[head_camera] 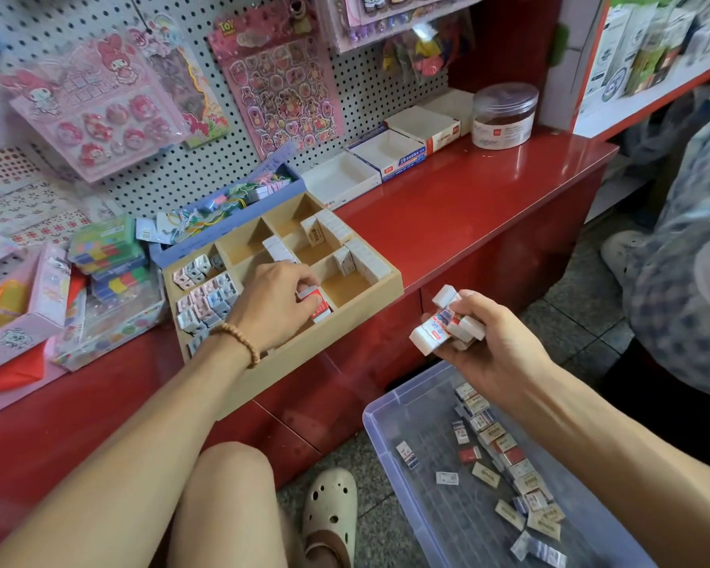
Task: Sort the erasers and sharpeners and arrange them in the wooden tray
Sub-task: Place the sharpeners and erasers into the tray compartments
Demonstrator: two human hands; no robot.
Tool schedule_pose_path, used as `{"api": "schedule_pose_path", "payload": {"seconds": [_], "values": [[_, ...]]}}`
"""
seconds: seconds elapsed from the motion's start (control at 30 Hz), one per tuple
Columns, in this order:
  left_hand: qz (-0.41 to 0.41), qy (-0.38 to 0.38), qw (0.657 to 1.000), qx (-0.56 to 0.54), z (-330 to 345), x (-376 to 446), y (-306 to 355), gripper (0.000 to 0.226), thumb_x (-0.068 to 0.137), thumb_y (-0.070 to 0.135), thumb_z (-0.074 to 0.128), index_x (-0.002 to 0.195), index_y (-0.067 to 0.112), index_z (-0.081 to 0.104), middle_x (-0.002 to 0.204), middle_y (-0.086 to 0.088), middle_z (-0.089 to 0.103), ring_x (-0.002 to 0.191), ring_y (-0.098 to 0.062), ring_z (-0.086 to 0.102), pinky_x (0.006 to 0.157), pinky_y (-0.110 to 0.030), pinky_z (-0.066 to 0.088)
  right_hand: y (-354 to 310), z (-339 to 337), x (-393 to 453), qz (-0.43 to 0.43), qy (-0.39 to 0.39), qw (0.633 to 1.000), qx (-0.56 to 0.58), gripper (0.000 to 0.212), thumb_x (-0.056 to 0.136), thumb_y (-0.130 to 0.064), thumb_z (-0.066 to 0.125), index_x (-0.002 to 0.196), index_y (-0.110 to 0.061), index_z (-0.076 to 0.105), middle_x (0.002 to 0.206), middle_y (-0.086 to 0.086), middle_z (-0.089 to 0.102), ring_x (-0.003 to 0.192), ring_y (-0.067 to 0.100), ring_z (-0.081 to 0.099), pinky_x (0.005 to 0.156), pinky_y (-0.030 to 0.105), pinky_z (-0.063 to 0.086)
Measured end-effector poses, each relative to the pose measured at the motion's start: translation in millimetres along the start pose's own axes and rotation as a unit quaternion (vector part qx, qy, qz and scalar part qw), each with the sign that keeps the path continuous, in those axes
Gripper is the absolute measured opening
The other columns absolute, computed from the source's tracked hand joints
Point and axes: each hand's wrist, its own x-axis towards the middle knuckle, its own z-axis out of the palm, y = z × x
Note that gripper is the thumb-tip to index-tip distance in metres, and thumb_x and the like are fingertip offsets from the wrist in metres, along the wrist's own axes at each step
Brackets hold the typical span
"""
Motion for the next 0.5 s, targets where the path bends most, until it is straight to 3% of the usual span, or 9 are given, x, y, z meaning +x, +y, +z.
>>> {"api": "schedule_pose_path", "payload": {"seconds": [0.13, 0.3, 0.4, 0.5], "values": [[0.026, 0.036, 0.999, 0.01, 8, -5, -1, 0.021, 0.089, 0.02, 0.068, 0.108, 0.013, 0.072, 0.09, -0.002, 0.062, 0.078, -0.013, 0.049, 0.088, -0.03, 0.048, 2, -2, 3, 0.002, 0.002, 1.0, 0.002, 0.016, 0.091, 0.001, 0.056, 0.103, -0.008, 0.052, 0.096, 0.016, 0.055, 0.091, 0.027, 0.063, 0.073, 0.046, 0.059], [0.022, 0.047, 0.999, 0.004, 19, -12, 1, 0.023, 0.086, 0.02, 0.071, 0.108, 0.013, 0.073, 0.098, -0.007, 0.069, 0.086, -0.024, 0.063, 0.086, -0.032, 0.052, 2, -4, 3, 0.001, -0.009, 1.0, -0.003, 0.012, 0.091, 0.001, 0.054, 0.088, -0.01, 0.051, 0.08, 0.011, 0.053, 0.064, 0.016, 0.064, 0.063, 0.039, 0.057], [-0.029, 0.038, 0.994, -0.101, 21, -12, -4, 0.011, 0.088, 0.019, 0.07, 0.097, 0.014, 0.075, 0.084, 0.004, 0.07, 0.074, -0.013, 0.066, 0.079, -0.027, 0.055, 3, -4, 3, -0.003, -0.013, 1.0, -0.004, 0.012, 0.091, 0.001, 0.055, 0.088, -0.011, 0.052, 0.081, 0.011, 0.053, 0.065, 0.016, 0.064, 0.066, 0.041, 0.058], [-0.091, 0.019, 0.972, -0.217, 23, -10, -14, 0.01, 0.088, 0.013, 0.071, 0.081, 0.021, 0.072, 0.08, 0.003, 0.07, 0.076, -0.019, 0.071, 0.075, -0.038, 0.061, 3, -2, 3, 0.001, -0.015, 1.0, -0.006, 0.012, 0.091, 0.001, 0.054, 0.088, -0.01, 0.052, 0.082, 0.012, 0.053, 0.059, 0.014, 0.063, 0.063, 0.039, 0.058]]}}
